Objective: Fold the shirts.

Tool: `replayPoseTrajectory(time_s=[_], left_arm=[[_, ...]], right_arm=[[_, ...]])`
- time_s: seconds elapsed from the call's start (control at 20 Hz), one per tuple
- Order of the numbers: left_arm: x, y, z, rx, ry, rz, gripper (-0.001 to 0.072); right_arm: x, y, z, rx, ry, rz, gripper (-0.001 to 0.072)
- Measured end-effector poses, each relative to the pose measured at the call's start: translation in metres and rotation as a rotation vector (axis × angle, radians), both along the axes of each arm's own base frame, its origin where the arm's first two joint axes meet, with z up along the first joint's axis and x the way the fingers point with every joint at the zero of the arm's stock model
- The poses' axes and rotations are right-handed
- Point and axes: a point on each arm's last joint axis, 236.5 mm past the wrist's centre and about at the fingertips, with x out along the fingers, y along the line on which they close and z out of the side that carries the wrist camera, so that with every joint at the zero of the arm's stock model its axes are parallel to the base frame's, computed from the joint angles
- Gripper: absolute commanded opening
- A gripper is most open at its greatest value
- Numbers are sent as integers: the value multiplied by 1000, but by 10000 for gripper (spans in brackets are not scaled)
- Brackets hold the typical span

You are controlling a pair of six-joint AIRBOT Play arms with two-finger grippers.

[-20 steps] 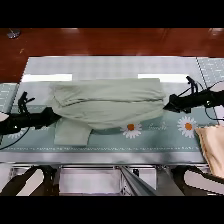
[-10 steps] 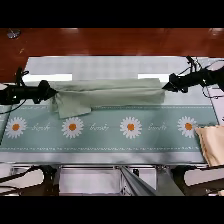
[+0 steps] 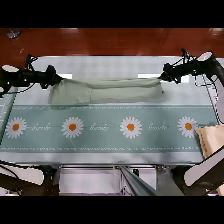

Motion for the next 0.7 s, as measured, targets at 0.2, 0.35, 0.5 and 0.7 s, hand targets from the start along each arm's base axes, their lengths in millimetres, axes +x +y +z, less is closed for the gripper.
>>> replayPoseTrajectory(time_s=[0.2,0.35,0.5,0.7], left_arm=[[6,-3,1,-1,-8,-13,703],[-6,14,13,8,29,-70,702],[-55,57,5,100,221,-97,702],[-103,86,12,237,284,-60,702]], right_arm=[[5,4,8,50,-3,-12,625],[-1,-12,20,67,8,2,625],[-26,-46,12,9,92,26,625],[-53,-61,-12,-26,222,55,625]])
